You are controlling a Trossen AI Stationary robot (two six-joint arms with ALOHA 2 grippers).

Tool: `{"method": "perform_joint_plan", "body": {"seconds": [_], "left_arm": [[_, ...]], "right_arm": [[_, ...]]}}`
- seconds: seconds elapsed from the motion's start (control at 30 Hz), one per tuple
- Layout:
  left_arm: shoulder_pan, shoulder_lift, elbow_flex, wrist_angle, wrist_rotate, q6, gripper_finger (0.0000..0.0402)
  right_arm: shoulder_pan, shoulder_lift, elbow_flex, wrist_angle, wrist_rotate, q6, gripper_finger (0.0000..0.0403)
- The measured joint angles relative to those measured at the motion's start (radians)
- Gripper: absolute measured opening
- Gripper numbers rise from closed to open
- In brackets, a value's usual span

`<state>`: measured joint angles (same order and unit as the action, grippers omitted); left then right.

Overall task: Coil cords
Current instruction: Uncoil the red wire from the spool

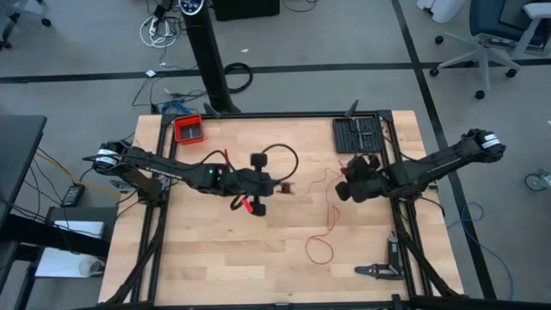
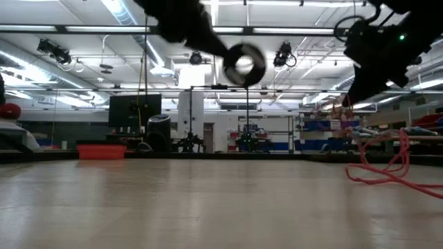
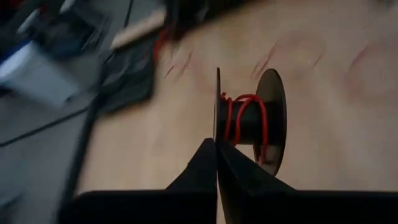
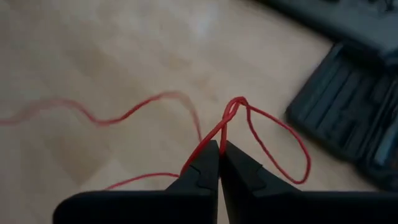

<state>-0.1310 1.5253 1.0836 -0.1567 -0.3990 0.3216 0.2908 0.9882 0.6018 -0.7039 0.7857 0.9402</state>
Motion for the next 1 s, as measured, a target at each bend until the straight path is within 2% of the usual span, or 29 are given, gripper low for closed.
{"method": "perform_joint_plan", "body": {"seconds": [0.2,0.3,0.4,0.53,0.67,0.77,0.87,1.0], "left_arm": [[0.016,0.000,0.000,-0.129,-0.364,0.023,0.0003],[0.021,0.000,0.000,-0.126,-0.484,0.017,0.0003],[0.026,0.000,0.000,-0.124,-0.564,0.013,0.0003],[0.036,0.000,0.000,-0.125,-0.622,-0.011,0.0003],[0.042,0.000,0.000,-0.125,-0.655,-0.016,0.0003],[0.045,0.000,0.000,-0.122,-0.685,-0.039,0.0003],[0.055,0.000,0.000,-0.075,-0.733,-0.148,0.0003],[0.069,0.000,0.000,0.040,-0.744,-0.325,0.0003]], "right_arm": [[0.112,-0.117,0.000,0.085,0.151,-0.050,0.0008],[0.172,-0.172,0.000,0.225,0.187,-0.180,0.0009],[0.230,-0.211,0.000,0.434,0.169,-0.389,0.0009],[0.300,-0.224,0.000,0.737,-0.008,-0.692,0.0006],[0.358,-0.208,0.000,0.943,-0.242,-0.874,0.0007],[0.383,-0.185,0.000,1.003,-0.387,-0.925,0.0007],[0.389,-0.150,0.000,1.009,-0.517,-0.945,0.0007],[0.377,-0.081,0.000,1.007,-0.572,-0.927,0.0006]]}}
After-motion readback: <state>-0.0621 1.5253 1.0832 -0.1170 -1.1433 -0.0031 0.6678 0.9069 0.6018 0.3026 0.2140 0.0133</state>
